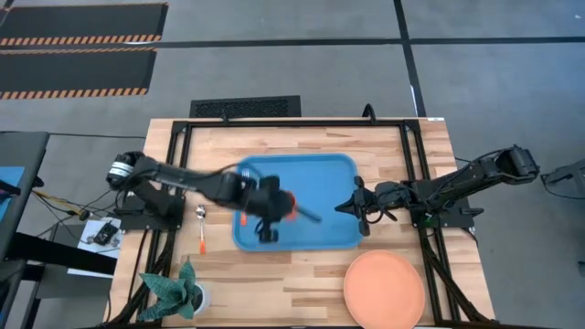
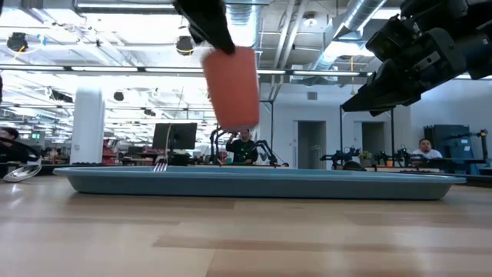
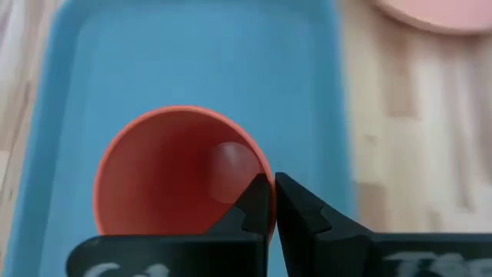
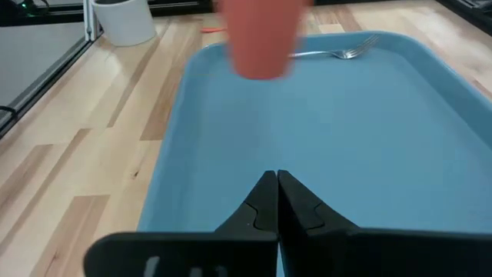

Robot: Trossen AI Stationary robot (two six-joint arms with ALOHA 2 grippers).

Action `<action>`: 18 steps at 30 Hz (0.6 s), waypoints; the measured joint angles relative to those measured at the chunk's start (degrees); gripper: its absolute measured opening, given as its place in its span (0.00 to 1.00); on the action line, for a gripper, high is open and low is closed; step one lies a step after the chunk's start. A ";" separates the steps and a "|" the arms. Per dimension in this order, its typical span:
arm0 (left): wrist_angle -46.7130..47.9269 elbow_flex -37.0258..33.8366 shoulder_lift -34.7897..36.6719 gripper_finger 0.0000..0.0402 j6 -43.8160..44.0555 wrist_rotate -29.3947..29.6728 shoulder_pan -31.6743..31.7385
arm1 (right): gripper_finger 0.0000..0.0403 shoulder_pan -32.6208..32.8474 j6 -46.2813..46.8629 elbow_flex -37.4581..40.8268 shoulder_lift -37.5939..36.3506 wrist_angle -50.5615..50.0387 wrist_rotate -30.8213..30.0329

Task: Pick and place plate/cup/fork/spoon on tray
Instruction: Put the orange cup on the top side of the blue serving tray

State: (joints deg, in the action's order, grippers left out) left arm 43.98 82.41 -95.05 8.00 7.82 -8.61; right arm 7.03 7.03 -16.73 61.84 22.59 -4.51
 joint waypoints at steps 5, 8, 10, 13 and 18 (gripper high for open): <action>-2.40 0.95 -5.89 0.00 -3.31 -3.98 5.45 | 0.03 0.00 0.00 0.00 0.00 -0.36 0.02; -1.20 3.28 -10.51 0.00 -5.42 -4.59 6.52 | 0.03 0.00 0.02 0.00 0.02 -0.61 0.00; -0.42 5.80 -12.85 0.00 -6.90 -4.64 7.18 | 0.03 0.00 0.02 0.00 0.02 -0.82 0.00; 1.90 9.16 -15.96 0.00 -8.60 -4.58 8.26 | 0.03 0.00 0.04 0.00 0.00 -1.23 0.01; 3.66 11.71 -18.47 0.00 -10.36 -5.19 10.04 | 0.03 0.00 0.05 0.00 0.00 -1.35 0.00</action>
State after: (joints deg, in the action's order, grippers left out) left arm 47.64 94.12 -113.51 -2.36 2.63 1.43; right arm 7.03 7.09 -16.73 61.84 21.24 -4.51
